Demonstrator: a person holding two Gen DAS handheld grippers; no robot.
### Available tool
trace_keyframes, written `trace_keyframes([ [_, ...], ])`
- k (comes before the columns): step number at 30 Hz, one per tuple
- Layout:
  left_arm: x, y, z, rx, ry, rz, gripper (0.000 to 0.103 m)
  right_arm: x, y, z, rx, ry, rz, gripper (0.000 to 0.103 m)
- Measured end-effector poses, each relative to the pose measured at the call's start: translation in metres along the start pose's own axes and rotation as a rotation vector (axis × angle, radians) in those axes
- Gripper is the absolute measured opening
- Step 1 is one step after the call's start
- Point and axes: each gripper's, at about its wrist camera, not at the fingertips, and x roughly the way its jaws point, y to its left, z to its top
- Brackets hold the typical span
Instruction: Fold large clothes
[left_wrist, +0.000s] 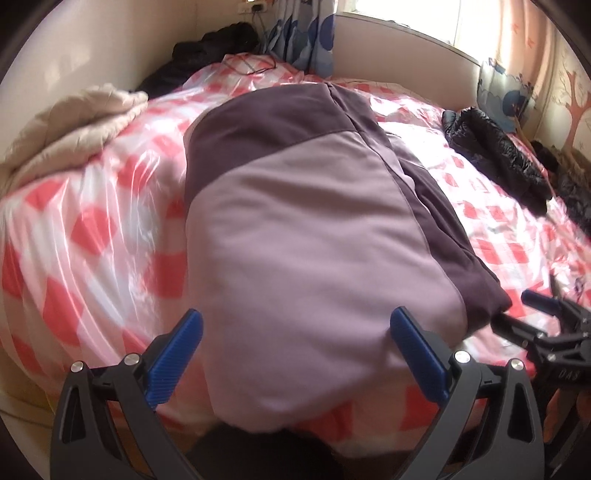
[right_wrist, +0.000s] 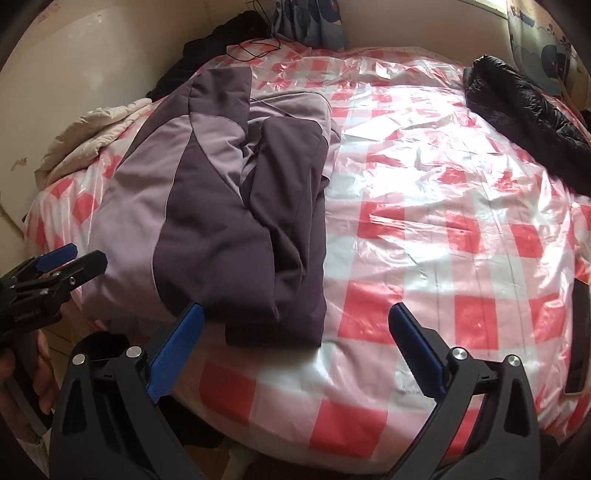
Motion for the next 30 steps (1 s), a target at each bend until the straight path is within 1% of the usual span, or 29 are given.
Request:
trace_keyframes([
  [3, -0.013, 0.003, -0.002, -0.054, 0.011, -0.032, 0.097, -0.012, 0.011, 0.001, -0.019, 0.008, -0.022, 0.097],
  [6, -0.029, 0.005, -0.001, -0.104, 0.019, -0.029, 0.097, -0.026, 0.029, 0.003, -0.054, 0.005, -0.037, 0.097],
  [8, -0.038, 0.002, -0.001, -0.098, 0.020, -0.017, 0.097, -0.029, 0.037, 0.007, -0.060, 0.042, -0.041, 0.097],
  [9, -0.042, 0.001, -0.001, -0.091, 0.019, -0.008, 0.097, -0.033, 0.039, 0.008, -0.058, 0.038, -0.031, 0.097],
  [10, -0.045, 0.001, -0.001, -0.084, 0.020, 0.004, 0.097, -0.039, 0.041, 0.008, -0.055, 0.014, -0.021, 0.097],
  [11, -0.048, 0.000, -0.003, -0.080, 0.021, 0.015, 0.097, -0.047, 0.042, 0.008, -0.055, -0.014, -0.045, 0.097],
  [12, -0.050, 0.000, -0.004, -0.077, 0.024, 0.032, 0.097, -0.051, 0.045, 0.007, -0.065, -0.024, -0.086, 0.097],
  [14, -0.051, 0.002, -0.008, -0.082, 0.038, 0.063, 0.097, -0.054, 0.050, 0.008, -0.088, -0.021, -0.135, 0.097],
  [15, -0.051, 0.003, -0.009, -0.085, 0.045, 0.067, 0.097, -0.054, 0.050, 0.009, -0.093, -0.014, -0.139, 0.097],
  [21, -0.055, -0.001, -0.011, -0.094, 0.060, 0.103, 0.097, -0.052, 0.054, 0.007, -0.097, 0.016, -0.121, 0.097],
  [24, -0.056, -0.006, -0.012, -0.074, 0.065, 0.090, 0.097, -0.049, 0.055, 0.007, -0.095, 0.025, -0.108, 0.097],
  [30, -0.055, -0.013, -0.011, -0.047, 0.067, 0.101, 0.097, -0.048, 0.055, 0.009, -0.094, 0.025, -0.107, 0.097],
])
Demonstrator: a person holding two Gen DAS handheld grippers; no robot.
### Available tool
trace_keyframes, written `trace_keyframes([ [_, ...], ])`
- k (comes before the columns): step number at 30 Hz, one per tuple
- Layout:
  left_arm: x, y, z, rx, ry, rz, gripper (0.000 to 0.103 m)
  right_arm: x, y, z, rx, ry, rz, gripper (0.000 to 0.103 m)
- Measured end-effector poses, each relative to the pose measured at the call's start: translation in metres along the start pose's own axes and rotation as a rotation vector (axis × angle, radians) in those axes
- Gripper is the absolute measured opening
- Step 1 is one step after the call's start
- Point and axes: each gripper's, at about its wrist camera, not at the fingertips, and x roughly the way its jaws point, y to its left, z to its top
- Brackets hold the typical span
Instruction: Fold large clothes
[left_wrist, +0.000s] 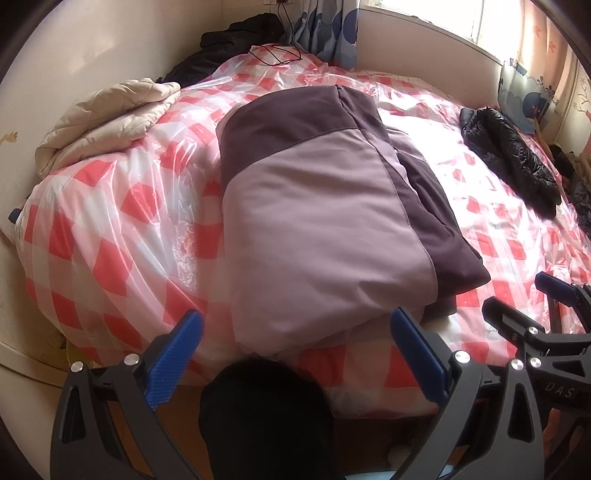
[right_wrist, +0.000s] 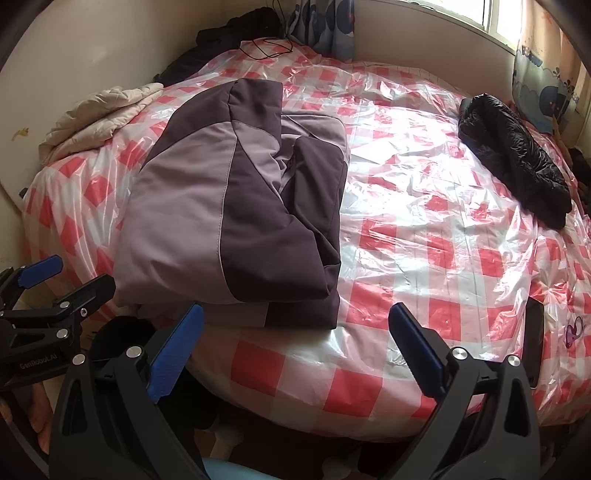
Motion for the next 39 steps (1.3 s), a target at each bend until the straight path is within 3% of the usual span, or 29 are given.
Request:
trace_keyframes([
  [15, 0.013, 0.015, -0.004, -0.042, 0.056, -0.002, 0.097, 0.018, 0.007, 0.001, -0.020, 0.087, 0.002, 0.097],
  [31, 0.018, 0.027, -0.004, -0.096, 0.060, -0.040, 0.097, 0.020, 0.008, 0.001, -0.030, 0.094, 0.004, 0.097],
  [35, 0.025, 0.033, -0.003, -0.130, 0.105, -0.075, 0.097, 0.020, 0.009, 0.001, -0.031, 0.092, 0.007, 0.097],
  [39, 0.024, 0.029, -0.005, -0.098, 0.093, -0.035, 0.097, 0.020, 0.008, 0.001, -0.031, 0.093, 0.009, 0.097],
])
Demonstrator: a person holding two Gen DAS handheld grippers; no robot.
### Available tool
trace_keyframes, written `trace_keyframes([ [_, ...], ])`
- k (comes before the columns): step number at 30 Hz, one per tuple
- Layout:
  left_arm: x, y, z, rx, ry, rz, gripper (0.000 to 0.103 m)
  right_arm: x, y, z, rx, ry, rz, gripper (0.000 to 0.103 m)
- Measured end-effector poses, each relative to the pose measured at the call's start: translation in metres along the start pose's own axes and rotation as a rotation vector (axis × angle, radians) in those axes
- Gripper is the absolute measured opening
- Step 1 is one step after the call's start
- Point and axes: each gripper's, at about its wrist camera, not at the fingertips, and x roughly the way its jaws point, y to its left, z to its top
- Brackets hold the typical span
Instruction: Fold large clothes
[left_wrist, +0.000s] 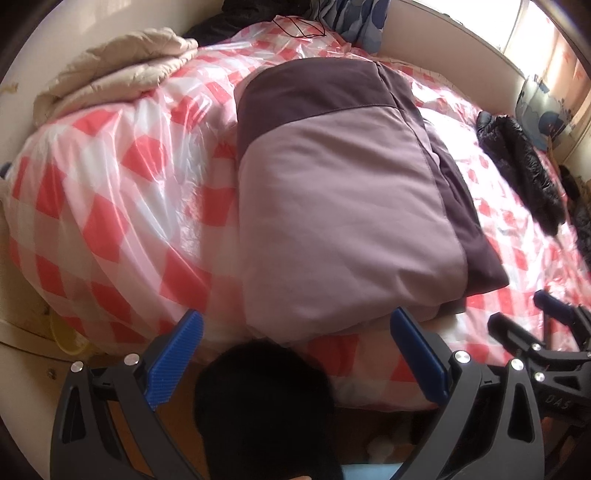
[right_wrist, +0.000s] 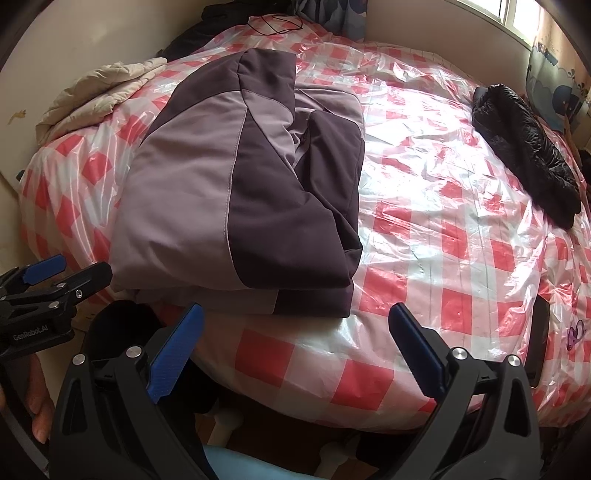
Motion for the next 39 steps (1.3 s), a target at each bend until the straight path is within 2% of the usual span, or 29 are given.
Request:
trace_keyframes([
  [19, -0.008, -0.009, 0.001, 0.059, -0.041, 0.079, 0.097, 0.007, 0.000, -0.001, -0.005, 0.014, 0.012, 0.097],
  [23, -0.005, -0.015, 0.002, 0.086, -0.020, 0.131, 0.097, 0.008, 0.000, -0.001, -0.004, 0.016, 0.015, 0.097],
  [28, -0.007, -0.016, 0.002, 0.080, -0.022, 0.089, 0.097, 0.008, -0.001, -0.002, -0.005, 0.017, 0.017, 0.097],
  [39, -0.007, -0.021, 0.000, 0.080, -0.013, 0.066, 0.097, 0.009, -0.002, -0.002, 0.000, 0.020, 0.024, 0.097],
])
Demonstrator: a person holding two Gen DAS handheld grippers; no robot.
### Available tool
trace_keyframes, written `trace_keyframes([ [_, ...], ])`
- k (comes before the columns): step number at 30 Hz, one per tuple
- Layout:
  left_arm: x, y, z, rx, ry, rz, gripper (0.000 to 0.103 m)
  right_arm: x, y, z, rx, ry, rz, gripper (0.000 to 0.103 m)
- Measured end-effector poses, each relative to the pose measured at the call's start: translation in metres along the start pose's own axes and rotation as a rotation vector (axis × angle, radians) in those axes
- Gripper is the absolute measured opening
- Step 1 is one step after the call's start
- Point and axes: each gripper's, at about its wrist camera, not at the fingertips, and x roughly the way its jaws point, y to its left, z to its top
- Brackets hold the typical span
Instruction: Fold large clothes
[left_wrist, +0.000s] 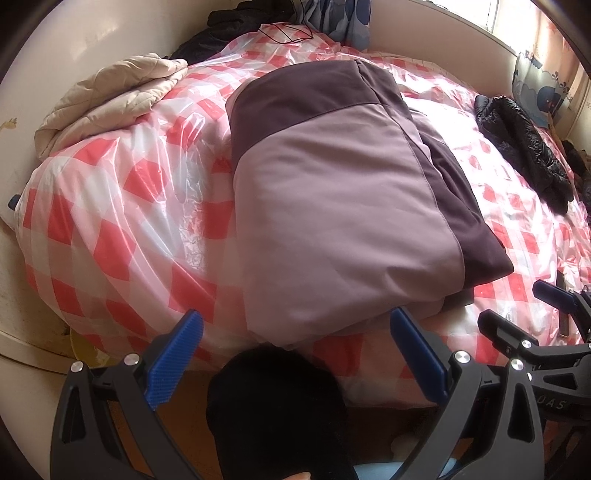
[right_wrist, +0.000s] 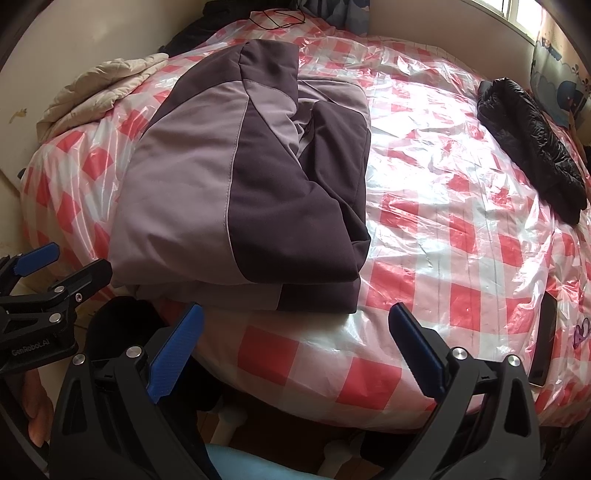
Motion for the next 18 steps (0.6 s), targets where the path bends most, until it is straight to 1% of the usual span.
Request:
trace_keyframes([
  [18, 0.0005, 0.0002, -0.0007, -0.006, 0.002, 0.001, 0.097, 0.0067, 0.0041, -0.0008, -0.006, 0.019, 0.014, 0.097],
])
